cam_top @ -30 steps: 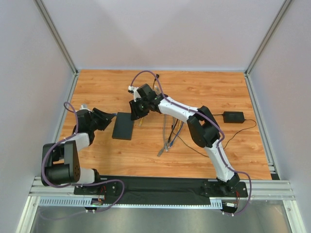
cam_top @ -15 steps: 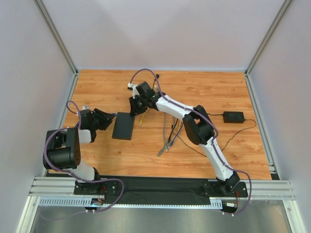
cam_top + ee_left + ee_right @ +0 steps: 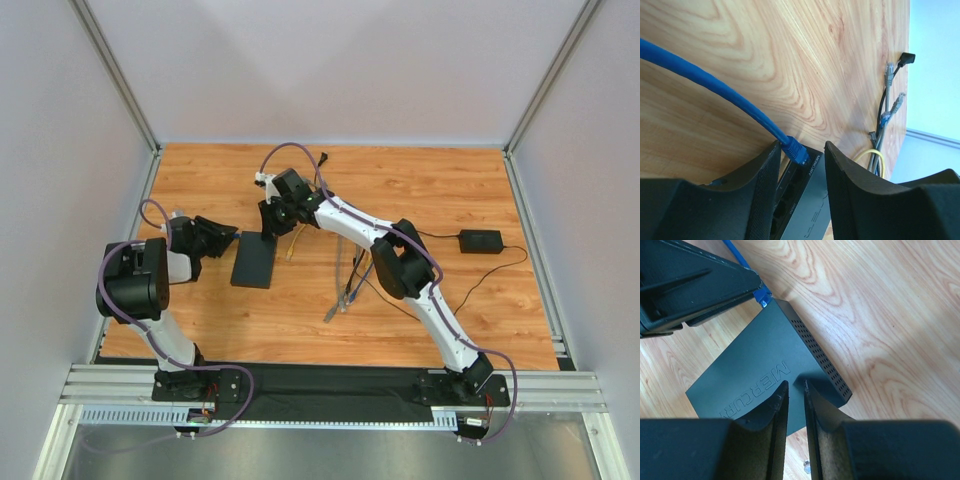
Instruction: Pull the plug from the switch port
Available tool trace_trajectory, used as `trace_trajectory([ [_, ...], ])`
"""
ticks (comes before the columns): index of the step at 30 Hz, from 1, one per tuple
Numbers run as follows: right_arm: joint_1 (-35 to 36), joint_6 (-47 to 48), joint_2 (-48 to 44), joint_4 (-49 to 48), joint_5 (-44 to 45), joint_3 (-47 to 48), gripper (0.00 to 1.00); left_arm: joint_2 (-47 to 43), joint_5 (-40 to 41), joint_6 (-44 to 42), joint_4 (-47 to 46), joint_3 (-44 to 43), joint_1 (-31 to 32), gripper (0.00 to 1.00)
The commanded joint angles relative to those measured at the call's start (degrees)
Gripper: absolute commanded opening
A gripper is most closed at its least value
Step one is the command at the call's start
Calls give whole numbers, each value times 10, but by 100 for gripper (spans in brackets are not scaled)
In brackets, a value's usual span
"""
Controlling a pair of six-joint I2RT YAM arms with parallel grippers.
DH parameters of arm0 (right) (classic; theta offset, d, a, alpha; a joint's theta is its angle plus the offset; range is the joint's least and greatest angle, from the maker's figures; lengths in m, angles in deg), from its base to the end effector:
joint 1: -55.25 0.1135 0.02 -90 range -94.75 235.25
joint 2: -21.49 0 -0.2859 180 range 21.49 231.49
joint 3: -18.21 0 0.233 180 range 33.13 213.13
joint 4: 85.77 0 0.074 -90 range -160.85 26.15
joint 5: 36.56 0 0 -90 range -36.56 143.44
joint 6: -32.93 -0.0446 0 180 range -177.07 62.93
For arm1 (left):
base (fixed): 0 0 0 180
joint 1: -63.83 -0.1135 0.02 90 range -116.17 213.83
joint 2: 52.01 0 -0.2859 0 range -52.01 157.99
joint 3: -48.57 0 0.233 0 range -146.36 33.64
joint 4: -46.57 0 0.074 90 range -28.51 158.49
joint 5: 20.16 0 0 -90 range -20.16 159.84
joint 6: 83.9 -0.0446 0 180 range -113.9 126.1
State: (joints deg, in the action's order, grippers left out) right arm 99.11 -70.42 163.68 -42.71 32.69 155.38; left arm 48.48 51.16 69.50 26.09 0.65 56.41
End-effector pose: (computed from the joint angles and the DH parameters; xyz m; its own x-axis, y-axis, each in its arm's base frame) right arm 0.3894 0.3961 0.1823 -0.7110 -0.3838 -0.5892 -0.6726 0.6155 0.4108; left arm 0.3114 0.0261 0.1478 -0.3671 -0.9020 -0.2272 -0.4053 0.3750 -0.8337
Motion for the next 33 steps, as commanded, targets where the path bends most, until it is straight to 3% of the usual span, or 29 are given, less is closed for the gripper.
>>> trace_trajectory([
  [1,4,19,15,17,2,31,21,5,22,-3,7,-2,10,48],
  [25,1,28,20,26,7,46,21,-11,7,-12,54,-8,20,40],
  [33,3,31,19,27,4,47,22,-4,10,-2,16,0,21,20],
])
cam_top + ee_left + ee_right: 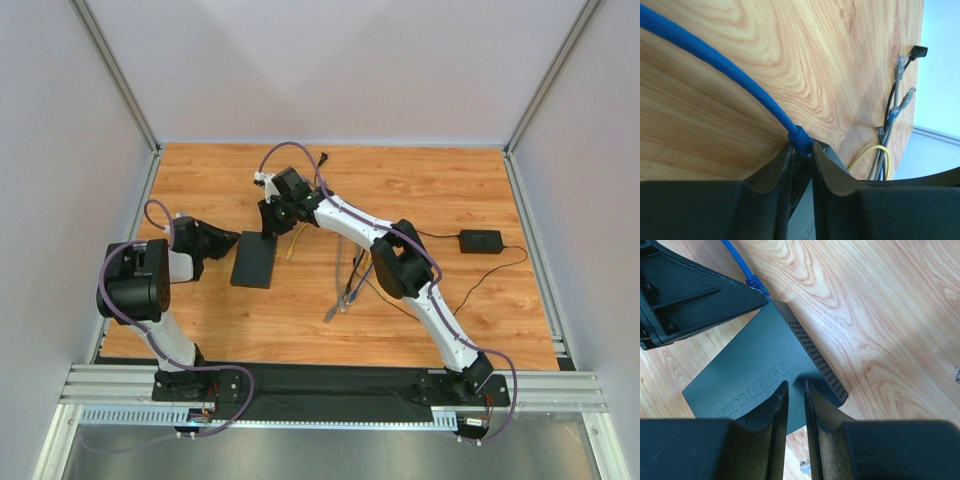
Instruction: Pull the plug from the switch port
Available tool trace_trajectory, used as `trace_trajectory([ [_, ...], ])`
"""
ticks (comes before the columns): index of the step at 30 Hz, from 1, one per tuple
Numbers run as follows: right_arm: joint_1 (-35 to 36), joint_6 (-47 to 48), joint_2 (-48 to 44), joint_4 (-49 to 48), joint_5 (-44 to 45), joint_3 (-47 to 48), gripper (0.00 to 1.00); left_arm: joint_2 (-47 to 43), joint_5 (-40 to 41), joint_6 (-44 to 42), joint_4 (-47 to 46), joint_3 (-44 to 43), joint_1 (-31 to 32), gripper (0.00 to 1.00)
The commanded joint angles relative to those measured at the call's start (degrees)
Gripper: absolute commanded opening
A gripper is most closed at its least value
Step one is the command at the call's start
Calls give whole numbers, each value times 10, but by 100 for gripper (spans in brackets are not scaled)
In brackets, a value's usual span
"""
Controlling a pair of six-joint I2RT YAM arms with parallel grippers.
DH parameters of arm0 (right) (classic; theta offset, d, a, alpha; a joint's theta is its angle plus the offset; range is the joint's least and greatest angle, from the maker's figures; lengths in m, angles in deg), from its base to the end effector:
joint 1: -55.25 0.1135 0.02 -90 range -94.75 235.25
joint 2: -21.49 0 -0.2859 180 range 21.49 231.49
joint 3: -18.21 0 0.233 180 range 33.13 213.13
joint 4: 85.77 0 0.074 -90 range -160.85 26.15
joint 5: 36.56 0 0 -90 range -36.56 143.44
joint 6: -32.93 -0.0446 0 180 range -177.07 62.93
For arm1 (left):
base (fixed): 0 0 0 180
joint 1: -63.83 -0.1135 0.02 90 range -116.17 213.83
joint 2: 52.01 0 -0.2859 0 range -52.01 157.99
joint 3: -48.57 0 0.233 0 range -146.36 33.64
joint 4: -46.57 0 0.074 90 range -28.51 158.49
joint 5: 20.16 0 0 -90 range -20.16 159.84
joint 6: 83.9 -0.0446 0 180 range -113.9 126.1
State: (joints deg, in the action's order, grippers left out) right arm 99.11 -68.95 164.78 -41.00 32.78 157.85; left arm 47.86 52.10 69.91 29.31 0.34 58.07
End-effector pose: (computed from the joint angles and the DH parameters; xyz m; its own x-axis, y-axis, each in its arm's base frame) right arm 0.3918 0.3984 0.1830 -0.6960 -0.4017 -0.5951 -0.6886 0.6081 0.3949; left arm 0.3095 0.0176 0.1467 -0.3867 -0.8980 -0.2099 -0.4359 0.3785 -0.8165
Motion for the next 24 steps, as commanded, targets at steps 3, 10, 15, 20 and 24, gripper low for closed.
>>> trace_trajectory([
  [3,4,26,8,17,8,26,26,3,1,-11,-36,13,4,16],
  [10,17,47,12,10,-54,38,28,-6,9,-23,-31,17,8,11],
  [15,30,42,25,1,-65,47,27,-12,10,-22,-25,20,9,6],
  [20,31,18,38,1,-55,34,24,-16,9,-28,-25,25,10,3],
  [24,29,-13,10,-26,-32,-27,24,-22,8,-43,-6,20,11,0],
])
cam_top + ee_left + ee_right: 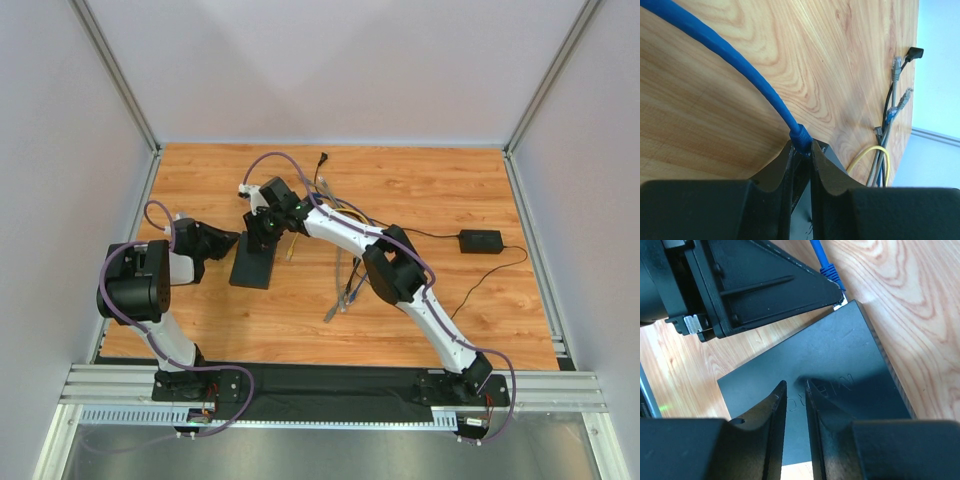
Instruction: Pull the plug from the switch port
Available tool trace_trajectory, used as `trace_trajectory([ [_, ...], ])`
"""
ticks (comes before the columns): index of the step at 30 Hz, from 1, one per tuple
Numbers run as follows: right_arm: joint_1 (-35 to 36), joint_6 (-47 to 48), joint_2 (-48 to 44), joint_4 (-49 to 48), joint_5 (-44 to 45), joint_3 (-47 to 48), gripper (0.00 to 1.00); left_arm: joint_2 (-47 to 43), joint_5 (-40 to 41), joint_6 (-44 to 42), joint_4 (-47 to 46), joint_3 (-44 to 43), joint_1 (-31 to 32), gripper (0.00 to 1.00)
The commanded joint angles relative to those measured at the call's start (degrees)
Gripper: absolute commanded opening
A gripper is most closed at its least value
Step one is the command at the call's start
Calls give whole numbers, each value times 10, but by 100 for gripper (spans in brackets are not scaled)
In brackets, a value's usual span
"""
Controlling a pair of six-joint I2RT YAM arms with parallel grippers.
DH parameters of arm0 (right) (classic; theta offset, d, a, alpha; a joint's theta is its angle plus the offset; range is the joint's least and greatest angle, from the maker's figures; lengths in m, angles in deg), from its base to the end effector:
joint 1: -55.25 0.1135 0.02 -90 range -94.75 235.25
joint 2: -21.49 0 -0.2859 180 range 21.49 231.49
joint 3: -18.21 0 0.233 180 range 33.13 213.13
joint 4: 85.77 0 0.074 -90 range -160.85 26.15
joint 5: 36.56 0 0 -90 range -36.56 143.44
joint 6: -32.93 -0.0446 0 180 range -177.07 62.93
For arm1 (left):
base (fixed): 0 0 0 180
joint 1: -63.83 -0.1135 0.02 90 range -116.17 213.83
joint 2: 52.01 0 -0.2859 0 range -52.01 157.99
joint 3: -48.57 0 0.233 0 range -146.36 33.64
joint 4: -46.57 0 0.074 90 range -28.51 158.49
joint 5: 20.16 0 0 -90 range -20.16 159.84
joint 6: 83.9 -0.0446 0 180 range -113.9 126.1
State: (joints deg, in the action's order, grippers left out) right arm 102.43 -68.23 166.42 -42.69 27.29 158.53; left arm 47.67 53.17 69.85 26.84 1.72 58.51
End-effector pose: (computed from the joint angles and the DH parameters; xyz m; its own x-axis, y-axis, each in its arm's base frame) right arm 0.3683 0.4263 0.1747 -0.6596 -0.4562 -0.5973 -0.7465 0.4901 0.4500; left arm 0.3065 0.0157 0.1459 -0.3754 -0.8979 -0.2300 -0.4211 0.3863 -0.8206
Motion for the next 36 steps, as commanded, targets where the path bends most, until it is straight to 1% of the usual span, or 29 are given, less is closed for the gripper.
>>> trace_trajectory([
  [1,-5,-23,-5,-5,22,-33,25,-21,-5,-48,26,4,6,0],
  [4,-9,-10,18,62,38,5,25,-23,-5,-46,25,5,6,0],
  [6,-9,-6,41,87,63,39,25,-19,-10,-44,14,7,5,0],
  [8,-9,-3,52,113,66,53,25,-16,-13,-40,-1,12,5,0],
  [10,-8,-5,53,117,86,45,25,-15,-11,-35,-33,27,4,0],
  [17,-7,-11,44,121,111,17,25,-15,-18,-41,-67,31,5,0],
  [22,-8,-15,33,121,135,-9,24,-46,30,-54,-70,39,7,0],
  [26,-11,-25,25,107,138,-32,24,-57,59,-22,-104,61,7,0],
  [31,-11,-34,28,105,138,-26,24,-48,90,27,-163,87,11,0],
  [34,-13,-38,32,108,133,-19,24,-59,104,16,-144,85,12,0],
  [35,-13,-40,32,107,131,-20,24,-76,110,-6,-131,83,12,0],
  [36,-13,-43,32,106,130,-20,24,-86,122,-16,-87,74,13,0],
])
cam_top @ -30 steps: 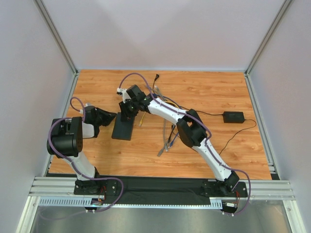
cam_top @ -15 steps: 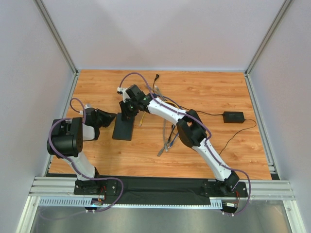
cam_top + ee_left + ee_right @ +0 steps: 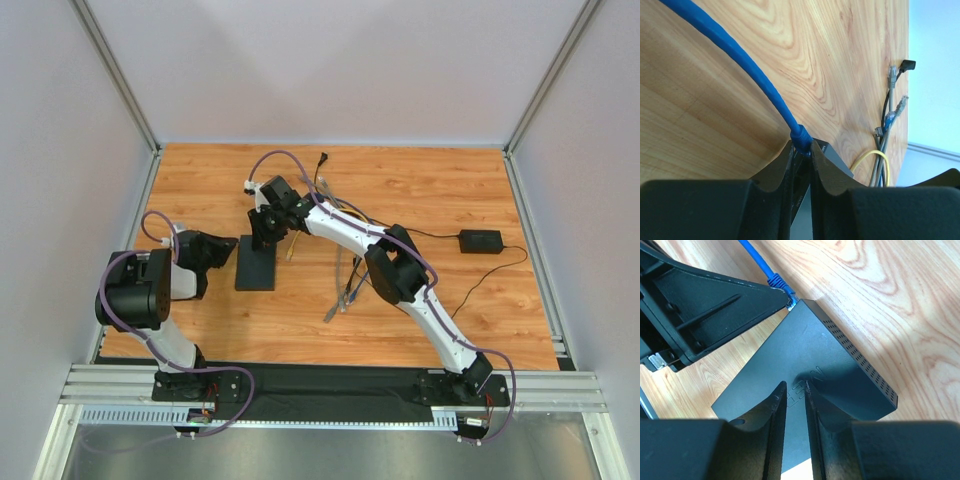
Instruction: Pull the plug from the switch port
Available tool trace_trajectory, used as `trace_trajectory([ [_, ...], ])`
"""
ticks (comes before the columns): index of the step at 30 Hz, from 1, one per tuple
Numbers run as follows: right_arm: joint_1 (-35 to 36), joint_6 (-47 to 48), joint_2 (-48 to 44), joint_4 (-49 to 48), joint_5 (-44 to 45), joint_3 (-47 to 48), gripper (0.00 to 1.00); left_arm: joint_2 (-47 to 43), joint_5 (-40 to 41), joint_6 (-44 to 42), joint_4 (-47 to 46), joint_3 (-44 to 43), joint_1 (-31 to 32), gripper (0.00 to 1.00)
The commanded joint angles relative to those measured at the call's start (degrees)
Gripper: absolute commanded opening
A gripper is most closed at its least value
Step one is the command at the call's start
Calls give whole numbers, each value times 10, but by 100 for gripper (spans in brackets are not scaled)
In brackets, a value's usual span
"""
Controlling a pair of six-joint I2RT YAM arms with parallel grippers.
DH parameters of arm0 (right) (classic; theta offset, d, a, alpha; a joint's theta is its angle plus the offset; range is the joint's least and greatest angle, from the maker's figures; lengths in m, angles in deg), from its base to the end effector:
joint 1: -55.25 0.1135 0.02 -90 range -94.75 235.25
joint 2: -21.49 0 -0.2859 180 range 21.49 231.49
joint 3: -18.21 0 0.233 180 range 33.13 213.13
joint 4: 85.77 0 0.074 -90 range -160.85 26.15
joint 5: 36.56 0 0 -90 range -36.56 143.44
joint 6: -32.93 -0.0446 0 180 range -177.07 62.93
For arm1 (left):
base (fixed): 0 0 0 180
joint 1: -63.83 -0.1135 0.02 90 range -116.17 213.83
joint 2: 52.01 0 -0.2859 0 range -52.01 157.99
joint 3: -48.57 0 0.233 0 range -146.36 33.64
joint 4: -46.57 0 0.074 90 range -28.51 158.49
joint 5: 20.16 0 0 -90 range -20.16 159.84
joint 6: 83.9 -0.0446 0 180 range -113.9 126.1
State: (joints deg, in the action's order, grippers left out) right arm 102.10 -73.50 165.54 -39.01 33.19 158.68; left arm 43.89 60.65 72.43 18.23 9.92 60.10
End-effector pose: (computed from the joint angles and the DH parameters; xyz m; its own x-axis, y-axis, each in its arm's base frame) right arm 0.3703 0.4176 0.1776 -0.7413 -0.4028 -0.5368 -0.6525 0.6197 0.4361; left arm 0.2786 0.0110 0.1449 -0.2626 -0.9232 -0.2807 -0.4116 0.3703 -0.8327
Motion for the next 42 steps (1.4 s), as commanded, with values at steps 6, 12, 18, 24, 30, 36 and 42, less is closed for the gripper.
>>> trace_trajectory([
  [6,-11,-5,42,64,65,-20,24,-108,118,-115,185,-79,21,0],
  [12,-11,-3,44,63,62,-15,24,-150,159,-120,216,-79,36,0],
  [18,-11,0,42,60,52,-15,24,-158,111,-74,189,-40,53,7],
  [24,-11,7,35,56,50,-24,24,-120,79,5,139,-7,55,41],
  [30,-13,9,37,60,57,-23,24,-86,90,61,57,32,53,44],
  [36,-15,14,36,53,39,-26,24,-27,68,111,-1,30,42,45],
  [42,-15,13,39,54,39,-22,24,-3,79,137,-43,51,19,45],
])
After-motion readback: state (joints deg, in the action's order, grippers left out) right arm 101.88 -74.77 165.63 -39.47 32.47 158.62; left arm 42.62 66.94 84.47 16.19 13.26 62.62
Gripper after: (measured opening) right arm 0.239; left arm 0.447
